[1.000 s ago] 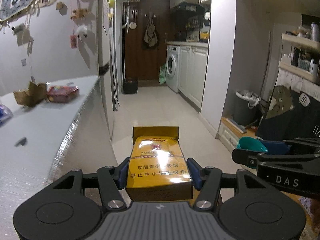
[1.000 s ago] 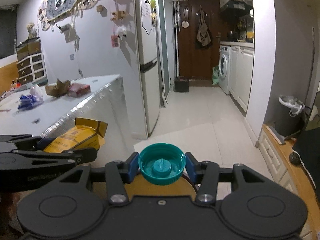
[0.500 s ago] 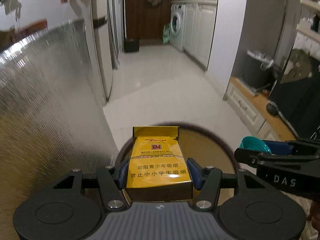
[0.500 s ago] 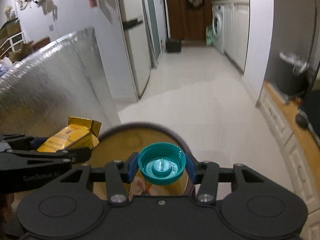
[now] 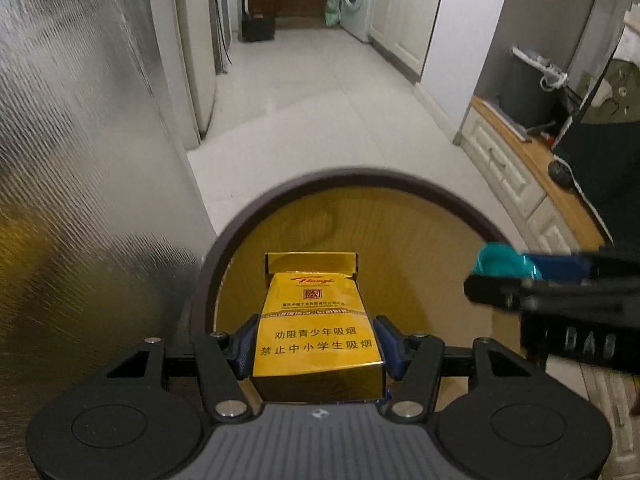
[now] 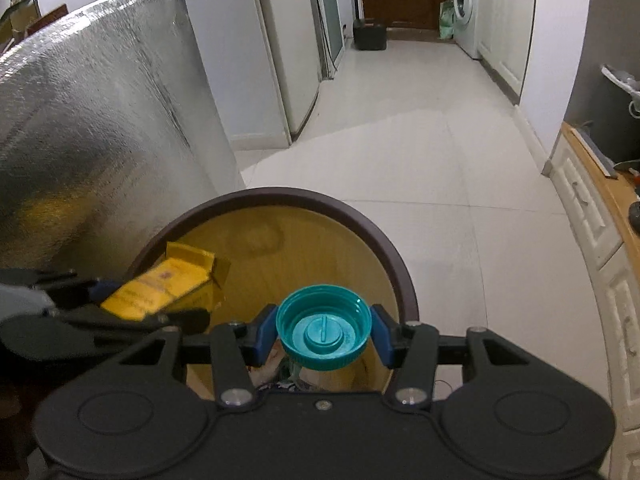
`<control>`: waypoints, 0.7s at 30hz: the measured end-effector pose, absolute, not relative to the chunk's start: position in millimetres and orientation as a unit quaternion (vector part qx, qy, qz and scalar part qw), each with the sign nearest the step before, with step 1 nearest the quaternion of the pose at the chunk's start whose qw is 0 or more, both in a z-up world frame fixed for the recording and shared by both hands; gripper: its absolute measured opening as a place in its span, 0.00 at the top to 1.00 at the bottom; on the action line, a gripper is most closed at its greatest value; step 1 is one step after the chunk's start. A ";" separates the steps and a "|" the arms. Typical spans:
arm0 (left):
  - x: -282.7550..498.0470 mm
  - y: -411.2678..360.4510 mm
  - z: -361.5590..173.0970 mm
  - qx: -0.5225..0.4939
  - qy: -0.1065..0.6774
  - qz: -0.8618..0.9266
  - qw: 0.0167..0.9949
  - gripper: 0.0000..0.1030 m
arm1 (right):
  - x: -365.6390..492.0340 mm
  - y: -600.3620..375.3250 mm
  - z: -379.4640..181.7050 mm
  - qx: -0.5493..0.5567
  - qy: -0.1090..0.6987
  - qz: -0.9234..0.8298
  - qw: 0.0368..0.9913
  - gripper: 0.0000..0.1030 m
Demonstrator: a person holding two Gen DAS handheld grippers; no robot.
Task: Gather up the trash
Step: 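Open the left gripper to drop the cigarette box while the right gripper drops the teal cap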
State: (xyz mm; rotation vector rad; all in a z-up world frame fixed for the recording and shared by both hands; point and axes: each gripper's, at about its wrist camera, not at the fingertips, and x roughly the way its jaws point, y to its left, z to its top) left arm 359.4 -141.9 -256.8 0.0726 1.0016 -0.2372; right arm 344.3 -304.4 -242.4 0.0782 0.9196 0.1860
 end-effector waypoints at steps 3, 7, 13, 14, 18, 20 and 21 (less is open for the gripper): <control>361.0 -140.0 -267.2 0.037 0.490 -0.118 0.863 0.42 | 356.6 -306.5 -247.1 0.047 0.449 0.092 0.888 0.51; 363.1 -140.1 -277.5 0.037 0.501 -0.124 0.856 0.42 | 369.1 -306.6 -250.4 0.058 0.452 0.100 0.884 0.51; 364.5 -147.0 -284.5 0.050 0.504 -0.136 0.852 0.42 | 379.7 -306.4 -254.0 0.064 0.439 0.108 0.890 0.50; 364.8 -148.1 -285.0 0.051 0.504 -0.139 0.851 0.42 | 381.1 -306.3 -254.3 0.069 0.434 0.109 0.892 0.50; 366.0 -151.0 -286.3 0.055 0.505 -0.143 0.849 0.42 | 385.7 -305.1 -255.0 0.071 0.423 0.105 0.897 0.32; 366.7 -152.0 -286.4 0.055 0.506 -0.145 0.849 0.42 | 387.0 -305.0 -254.4 0.071 0.425 0.108 0.896 0.32; 367.1 -153.4 -285.7 0.055 0.507 -0.146 0.848 0.42 | 387.1 -305.8 -253.9 0.074 0.427 0.111 0.894 0.32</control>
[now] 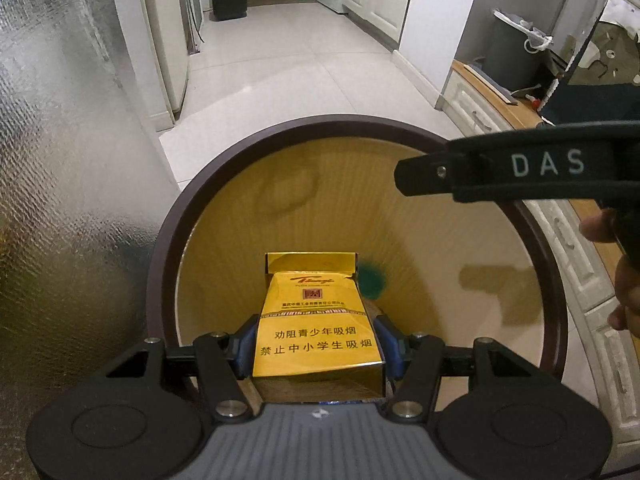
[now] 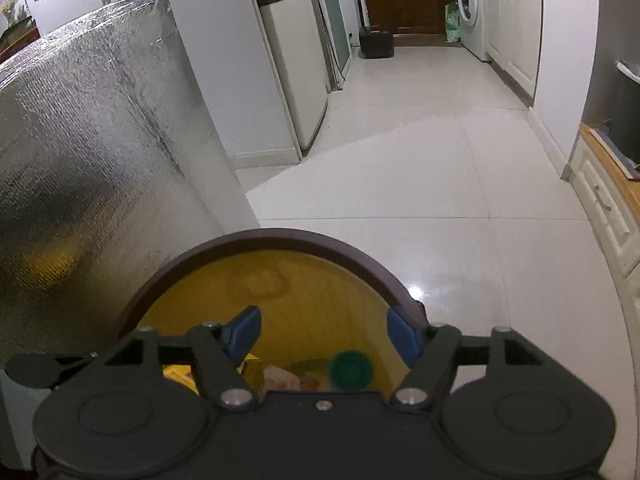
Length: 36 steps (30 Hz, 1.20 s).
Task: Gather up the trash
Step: 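Open the left gripper to drop the cigarette box while the right gripper drops the teal cap, then withdraw both open grippers from the bin back toward the table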
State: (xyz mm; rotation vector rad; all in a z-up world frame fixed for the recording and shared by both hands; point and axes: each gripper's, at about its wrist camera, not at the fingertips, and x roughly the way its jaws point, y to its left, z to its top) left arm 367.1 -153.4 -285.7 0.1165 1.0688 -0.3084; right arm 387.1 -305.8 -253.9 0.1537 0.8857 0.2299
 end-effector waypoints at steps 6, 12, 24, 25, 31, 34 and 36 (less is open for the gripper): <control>365.9 -162.1 -282.8 0.056 0.507 -0.163 0.844 0.42 | 380.0 -309.7 -252.0 0.067 0.449 0.130 0.882 0.31; 361.0 -172.4 -279.2 0.060 0.507 -0.182 0.840 0.26 | 369.1 -317.2 -249.8 0.063 0.458 0.136 0.876 0.31; 348.7 -180.3 -274.4 0.082 0.521 -0.186 0.829 0.07 | 351.2 -325.3 -245.6 0.042 0.468 0.142 0.871 0.27; 347.6 -180.0 -273.4 0.082 0.521 -0.185 0.829 0.07 | 349.7 -324.7 -245.5 0.039 0.468 0.143 0.871 0.26; 340.8 -177.3 -265.3 0.083 0.515 -0.185 0.833 0.01 | 344.2 -322.3 -244.2 0.020 0.469 0.144 0.871 0.18; 336.8 -175.7 -262.4 0.081 0.515 -0.185 0.833 0.00 | 339.6 -321.4 -242.9 0.014 0.470 0.145 0.871 0.11; 334.5 -173.4 -260.6 0.080 0.516 -0.183 0.833 0.00 | 336.2 -320.4 -242.5 0.007 0.472 0.142 0.870 0.09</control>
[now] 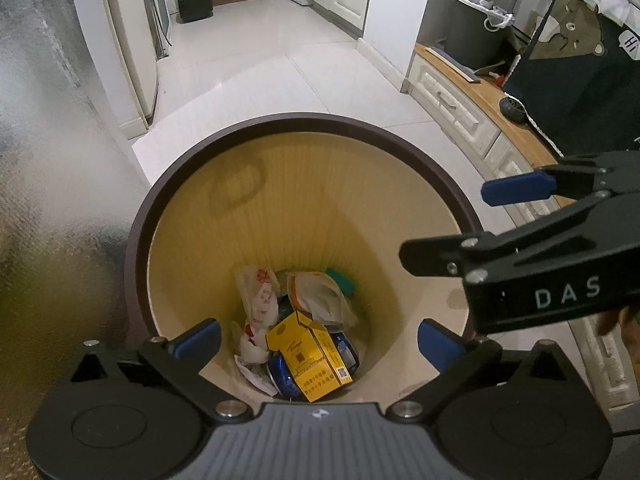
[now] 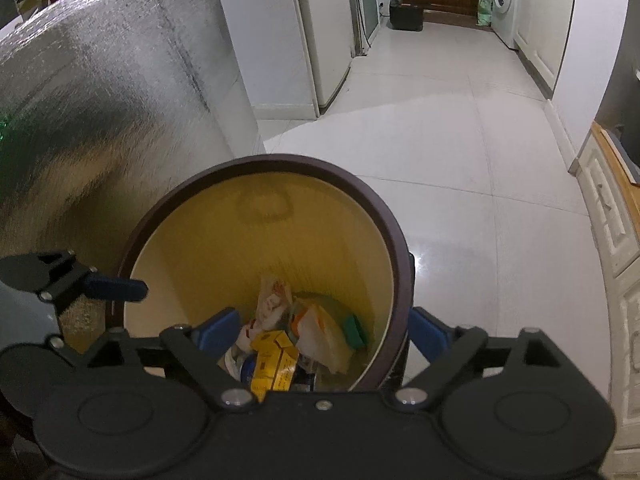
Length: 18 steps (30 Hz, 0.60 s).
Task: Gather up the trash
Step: 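Withdraw both open grippers from the bin back toward the table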
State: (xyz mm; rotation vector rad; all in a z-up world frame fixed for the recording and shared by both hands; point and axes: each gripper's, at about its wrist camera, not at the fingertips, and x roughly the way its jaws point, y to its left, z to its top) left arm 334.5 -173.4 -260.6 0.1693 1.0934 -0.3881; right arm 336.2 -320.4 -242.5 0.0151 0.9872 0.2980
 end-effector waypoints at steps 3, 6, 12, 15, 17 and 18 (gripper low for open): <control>331.8 -169.9 -258.4 0.082 0.519 -0.178 0.832 0.00 | 330.0 -318.7 -241.3 -0.004 0.470 0.139 0.872 0.00; 327.4 -166.4 -255.9 0.083 0.519 -0.174 0.832 0.00 | 323.2 -315.8 -239.1 -0.014 0.468 0.139 0.873 0.00; 316.5 -158.8 -254.0 0.082 0.520 -0.167 0.833 0.00 | 309.9 -315.1 -237.5 -0.016 0.470 0.129 0.873 0.00; 312.4 -154.3 -252.0 0.082 0.521 -0.159 0.835 0.00 | 301.5 -316.1 -235.4 -0.013 0.469 0.126 0.874 0.00; 309.4 -150.6 -250.7 0.079 0.519 -0.155 0.836 0.00 | 296.4 -316.2 -233.7 -0.011 0.468 0.124 0.875 0.00; 307.6 -148.7 -249.6 0.078 0.518 -0.154 0.838 0.00 | 293.4 -316.3 -232.8 -0.010 0.468 0.122 0.875 0.00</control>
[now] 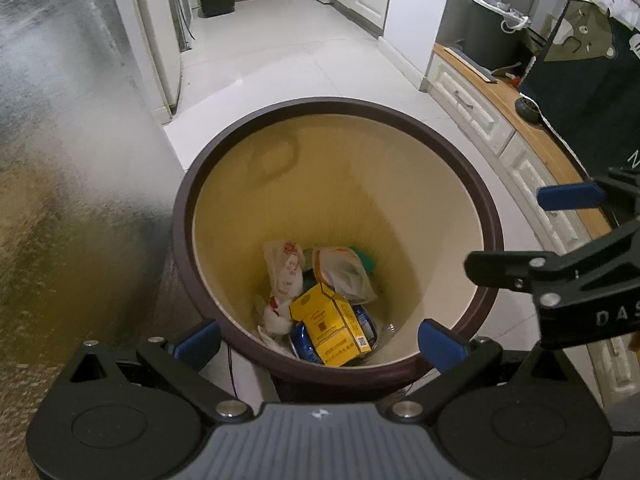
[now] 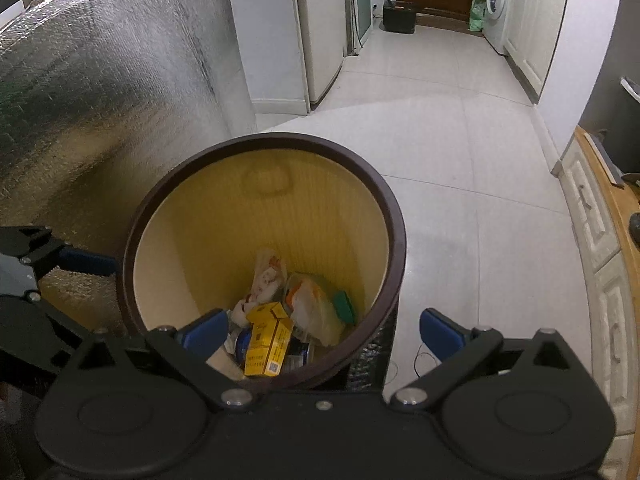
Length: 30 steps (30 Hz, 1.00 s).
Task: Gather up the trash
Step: 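Withdraw both open grippers from the bin back toward the table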
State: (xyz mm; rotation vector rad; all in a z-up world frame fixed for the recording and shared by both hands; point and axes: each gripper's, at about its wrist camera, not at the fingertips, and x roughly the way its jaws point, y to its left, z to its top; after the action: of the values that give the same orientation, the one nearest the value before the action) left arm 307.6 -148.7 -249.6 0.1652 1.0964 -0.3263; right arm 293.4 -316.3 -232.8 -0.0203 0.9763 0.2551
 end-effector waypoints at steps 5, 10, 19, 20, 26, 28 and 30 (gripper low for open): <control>298.4 -142.1 -239.6 0.075 0.509 -0.153 0.844 0.00 | 278.5 -318.0 -223.9 -0.001 0.458 0.108 0.882 0.00; 285.7 -140.6 -222.7 0.075 0.492 -0.162 0.852 0.00 | 261.1 -321.2 -210.7 0.012 0.443 0.093 0.891 0.00; 260.0 -144.0 -187.6 0.075 0.449 -0.187 0.871 0.00 | 218.5 -331.6 -177.2 0.017 0.406 0.053 0.912 0.00; 256.3 -144.7 -182.3 0.075 0.442 -0.192 0.873 0.00 | 213.7 -333.4 -173.6 0.018 0.401 0.046 0.915 0.00; 232.3 -149.6 -146.1 0.081 0.393 -0.220 0.889 0.00 | 187.5 -342.5 -143.0 0.025 0.359 0.020 0.933 0.00; 224.5 -148.9 -133.4 0.082 0.375 -0.228 0.895 0.00 | 179.6 -340.9 -133.1 0.025 0.343 0.017 0.939 0.00; 216.2 -147.5 -119.4 0.081 0.356 -0.235 0.901 0.00 | 172.6 -337.8 -122.6 0.025 0.327 0.013 0.945 0.00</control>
State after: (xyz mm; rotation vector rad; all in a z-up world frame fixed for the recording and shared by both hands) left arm 216.2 -147.5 -119.4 0.1685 0.7374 -0.4868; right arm 172.6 -337.8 -122.6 0.0501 0.6664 0.0261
